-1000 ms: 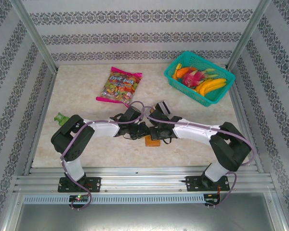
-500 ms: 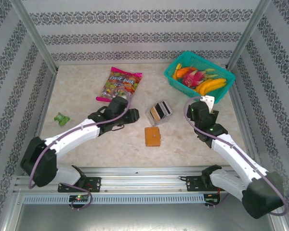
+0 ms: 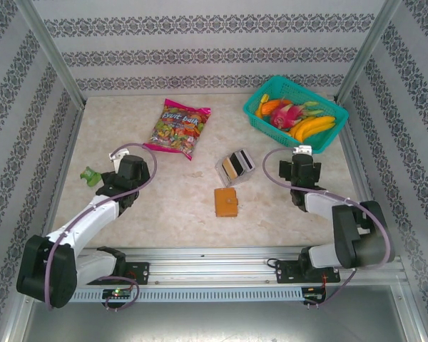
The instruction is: Put the credit cards into the card holder
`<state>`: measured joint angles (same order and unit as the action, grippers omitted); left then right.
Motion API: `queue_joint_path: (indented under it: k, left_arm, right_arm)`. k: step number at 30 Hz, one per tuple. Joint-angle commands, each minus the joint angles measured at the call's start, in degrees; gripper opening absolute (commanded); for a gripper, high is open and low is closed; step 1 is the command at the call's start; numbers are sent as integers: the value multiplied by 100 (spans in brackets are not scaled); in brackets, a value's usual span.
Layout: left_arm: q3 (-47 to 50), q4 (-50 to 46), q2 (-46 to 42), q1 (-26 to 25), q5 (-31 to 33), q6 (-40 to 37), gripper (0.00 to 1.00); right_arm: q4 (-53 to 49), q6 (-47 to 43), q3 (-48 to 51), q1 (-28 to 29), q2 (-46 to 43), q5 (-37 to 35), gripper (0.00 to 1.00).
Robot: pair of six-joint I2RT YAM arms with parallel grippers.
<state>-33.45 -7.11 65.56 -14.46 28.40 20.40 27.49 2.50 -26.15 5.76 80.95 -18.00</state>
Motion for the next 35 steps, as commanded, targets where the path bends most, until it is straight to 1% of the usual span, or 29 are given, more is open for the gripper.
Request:
queue_joint_path:
  k: [1,2,3,5,6,7,8,9,10,12,14,15,16,17,19,20,21,22,23,25,26,27,29,32,35]
  left_arm:
    - [248,1581,164,164,279,-1482,100]
    - [409,2070,298,204,207,-1729,100]
    - [506,2350,407,266,174,-1772,100]
    - [614,2719,637,453,-292,-1739,100]
    - [679,3006,771,530,-487,-1751,100]
    - [778,3427,922,568,-614,-1818,100]
    - [895,3870,1078,606,-781,-1922,100]
    - [970,4222,1236,644,-915,-2016,100]
    - [925,4314,1361,664,-1010,-2090,100]
    - [959,4891,1617,760,-1302,-2220,100]
    - [872,5070,2022,954,-1698,-2130,100]
    - [938,5451,2207,1040,-1844,-2118,100]
    - [919,5183,2163,1157,-2095,-2007,100]
    - [997,5402,2156,1266,-2255,-1944,100]
    - [1429,6648,2534,1287,-2212,-1953,100]
    - [1338,5956,2335,1368,-2206,-1788,100]
    - [1174,5696,2300,1438,-2163,-1673,100]
    - [1172,5955,2438,1407,-2087,-1746,100]
    - [1130,5688,2361,1401,-2091,-1725,100]
    - [1156,5837,2403,1381,-2024,-1759,100]
    - [1109,5653,2349,1365,-2008,-1742,100]
    - [1131,5803,2397,1350,-1967,-1769,100]
    - [1119,5733,2371,1337,-1946,-1761,100]
    - [1130,5774,2389,1319,-1917,-1787,100]
    - [1109,5718,2384,1314,-1960,-1793,100]
  right_arm:
    - [1401,-190,-85,-180,400,901,89]
    - [1375,-180,-40,-210,343,973,89]
    - [1258,-188,-10,-260,235,1175,89]
    - [2095,-249,366,-290,342,1411,90]
    - [2604,-272,525,-288,523,1436,90]
    - [3118,-253,610,-256,702,1314,91]
    - [2967,-252,611,-251,669,1278,91]
    - [2527,-246,519,-247,538,1209,91]
    - [2238,-156,419,-273,469,1114,97]
    - [2601,-102,479,-301,609,1083,97]
    - [2312,-57,430,-303,492,954,97]
    - [2469,-42,463,-303,550,904,98]
    - [2527,-45,479,-303,558,890,98]
    - [2380,-33,455,-304,513,896,97]
    - [2485,-44,470,-306,540,897,97]
    - [2429,-40,471,-303,523,894,98]
    - [2399,-32,455,-303,515,895,98]
    - [2431,-31,457,-312,529,908,97]
    - [2417,-35,462,-312,523,921,98]
    - [2439,-51,468,-312,522,921,97]
    - [2434,-72,475,-289,512,901,98]
    - [2452,-95,479,-262,516,865,98]
    - [2453,-114,469,-231,528,840,98]
    - [2290,-49,399,-352,529,1117,97]
    - [2351,-57,427,-365,517,1127,98]
